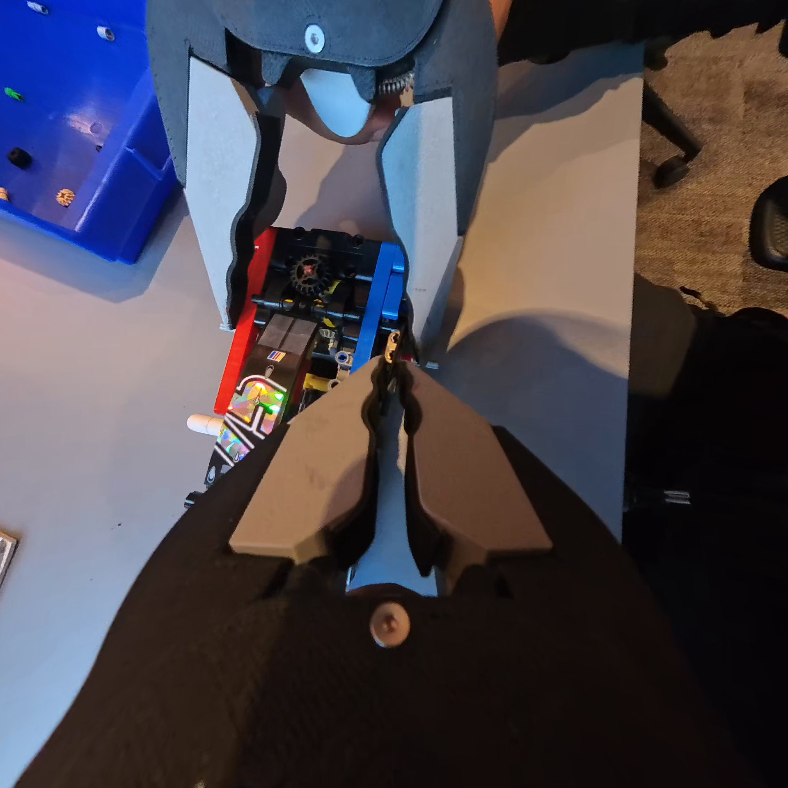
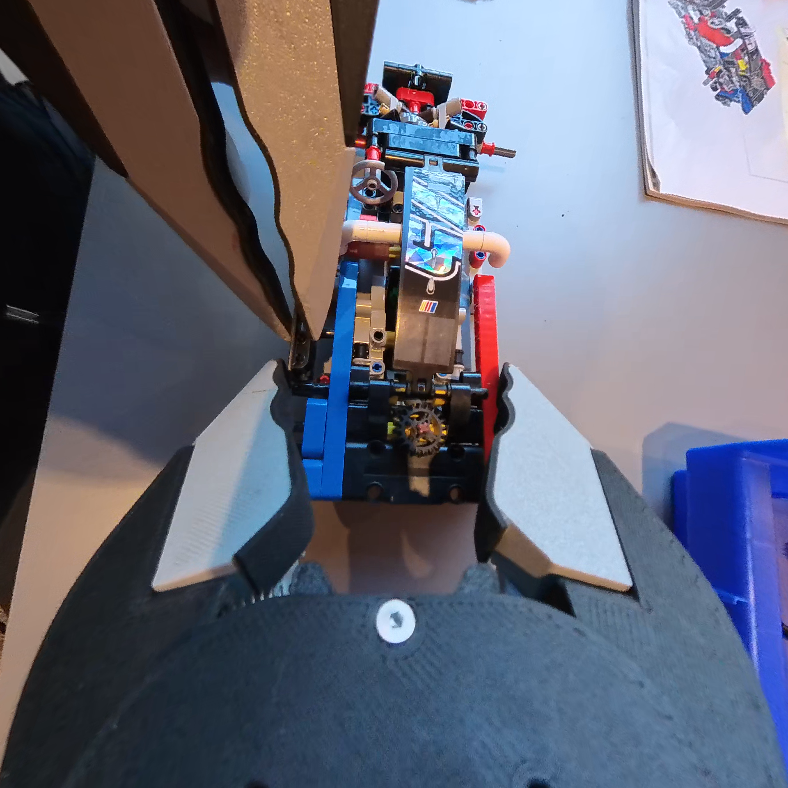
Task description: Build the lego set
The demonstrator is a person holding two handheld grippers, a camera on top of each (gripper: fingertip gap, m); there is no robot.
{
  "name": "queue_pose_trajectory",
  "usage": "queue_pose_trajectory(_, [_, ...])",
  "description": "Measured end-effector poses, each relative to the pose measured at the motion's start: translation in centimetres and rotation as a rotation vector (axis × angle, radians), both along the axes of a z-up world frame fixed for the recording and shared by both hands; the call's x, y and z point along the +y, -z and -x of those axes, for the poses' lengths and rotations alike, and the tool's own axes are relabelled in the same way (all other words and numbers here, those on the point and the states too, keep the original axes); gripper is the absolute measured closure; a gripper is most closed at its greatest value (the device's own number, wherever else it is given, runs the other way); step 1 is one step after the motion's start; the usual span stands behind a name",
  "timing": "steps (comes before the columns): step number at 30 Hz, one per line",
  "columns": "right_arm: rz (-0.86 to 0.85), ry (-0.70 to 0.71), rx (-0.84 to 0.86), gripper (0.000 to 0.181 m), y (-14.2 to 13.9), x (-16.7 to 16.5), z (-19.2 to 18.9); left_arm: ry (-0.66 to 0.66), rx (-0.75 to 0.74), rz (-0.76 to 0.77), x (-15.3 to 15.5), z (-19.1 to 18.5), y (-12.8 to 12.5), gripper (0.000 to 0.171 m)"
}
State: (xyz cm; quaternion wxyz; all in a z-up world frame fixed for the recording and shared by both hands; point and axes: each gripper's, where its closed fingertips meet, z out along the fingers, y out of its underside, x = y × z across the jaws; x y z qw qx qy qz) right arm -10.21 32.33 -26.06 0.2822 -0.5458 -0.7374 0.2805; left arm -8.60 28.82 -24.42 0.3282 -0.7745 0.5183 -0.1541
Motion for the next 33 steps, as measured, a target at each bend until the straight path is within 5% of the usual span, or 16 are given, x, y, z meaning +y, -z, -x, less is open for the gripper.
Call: queue_pose_trajectory(33, [0.020, 0.011, 0.053, 0.090, -0.32, 0.12, 0.21, -0.013, -0.050, -0.059, 0.24, 0.22, -0.04, 0.170])
